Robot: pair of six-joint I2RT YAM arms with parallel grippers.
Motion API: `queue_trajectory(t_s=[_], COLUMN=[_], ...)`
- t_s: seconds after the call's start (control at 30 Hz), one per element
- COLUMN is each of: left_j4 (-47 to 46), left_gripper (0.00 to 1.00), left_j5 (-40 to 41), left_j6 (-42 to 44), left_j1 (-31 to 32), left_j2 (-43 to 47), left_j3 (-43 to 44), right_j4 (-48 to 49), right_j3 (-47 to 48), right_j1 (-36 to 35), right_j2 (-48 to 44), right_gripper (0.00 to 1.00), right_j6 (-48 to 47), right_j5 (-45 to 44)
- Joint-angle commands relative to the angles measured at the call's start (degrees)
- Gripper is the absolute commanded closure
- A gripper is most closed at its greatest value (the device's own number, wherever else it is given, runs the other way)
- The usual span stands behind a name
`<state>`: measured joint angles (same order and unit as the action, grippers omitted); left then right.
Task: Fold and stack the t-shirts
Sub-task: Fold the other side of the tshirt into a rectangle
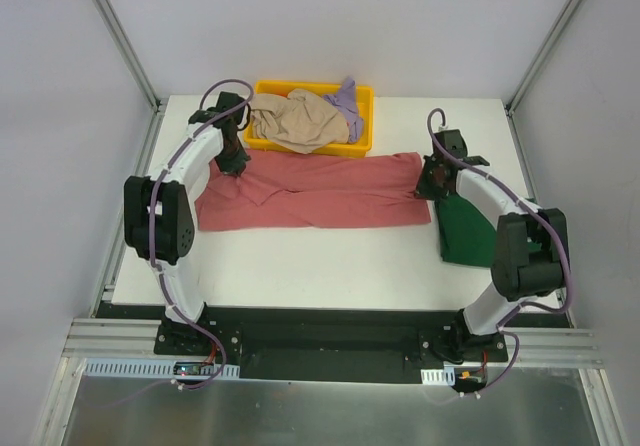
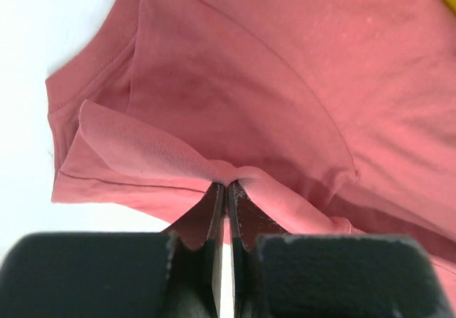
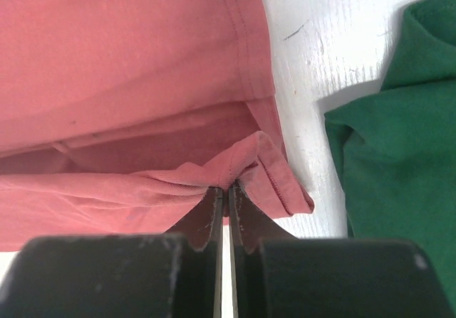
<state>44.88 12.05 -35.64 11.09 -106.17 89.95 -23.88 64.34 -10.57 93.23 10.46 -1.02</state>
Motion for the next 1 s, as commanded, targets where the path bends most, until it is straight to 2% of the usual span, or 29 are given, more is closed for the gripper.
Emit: queue_trajectory(t_s=[0.0, 0.1, 0.17, 0.23, 0.3, 0.33, 0.37, 0.4, 0.43, 0.53, 0.57, 0.73, 0.83, 0.97], left_j4=[-0.50, -0.41, -0.41, -0.41, -0.32, -0.24, -0.32, -0.58, -0.93, -2.60, -3.74, -15.07, -16.93, -18.78], left_gripper=[1.00, 0.95, 0.87, 0.66, 0.41, 0.34, 0.19, 0.07, 0.01, 0.01, 0.01, 0.01, 0.01, 0.01], left_j5=[0.69, 0.78, 1.65, 3.15, 2.80, 2.36, 2.01, 2.01, 1.66, -3.51, -6.49, -21.96, -24.62, -25.15], left_j6=[2.06, 2.94, 3.38, 3.56, 4.08, 4.00, 3.82, 3.47, 3.38, 3.12, 2.60, -0.57, -1.28, -1.19], left_j1=[-0.46, -0.72, -1.07, -1.77, -2.65, -3.00, -3.18, -3.10, -3.18, -3.18, -3.18, -3.18, -3.18, -3.18], left_j2=[-2.98, -5.27, -6.67, -8.43, -8.79, -8.01, -6.43, -4.68, -2.57, 3.14, 5.08, 10.10, 7.48, 3.79], left_j3=[4.70, 6.72, 7.78, 9.36, 11.46, 11.82, 11.48, 10.60, 8.77, 2.45, -0.71, -16.45, -17.71, -15.69], right_j4=[3.13, 3.49, 3.93, 4.10, 1.83, 1.38, 1.03, 0.94, 0.94, 1.90, 2.95, 8.49, 9.64, 7.63], right_j3=[3.43, 5.00, 6.23, 7.99, 10.45, 11.15, 11.42, 11.16, 10.81, 7.48, 5.99, -0.87, -1.23, -0.18], right_j1=[0.55, 0.64, 0.72, 0.99, 1.42, 1.43, 1.25, 1.34, 1.17, -0.24, -0.94, -5.25, -6.31, -6.31], right_j2=[1.86, 3.88, 5.98, 7.75, 8.90, 8.81, 8.03, 7.15, 5.84, 1.36, 0.21, -1.13, 1.59, 4.94], right_gripper=[0.98, 0.96, 0.92, 0.82, 0.67, 0.53, 0.34, 0.24, 0.14, 0.01, 0.04, 0.04, 0.04, 0.04], right_j6=[-0.26, -1.05, -1.75, -2.54, -2.81, -3.60, -3.95, -4.30, -4.74, -6.06, -6.41, -7.03, -7.64, -7.65], right_j5=[-1.00, -0.57, -0.65, -2.23, -3.29, -2.86, -2.33, -1.63, -0.84, 3.01, 4.95, 15.85, 17.45, 13.86])
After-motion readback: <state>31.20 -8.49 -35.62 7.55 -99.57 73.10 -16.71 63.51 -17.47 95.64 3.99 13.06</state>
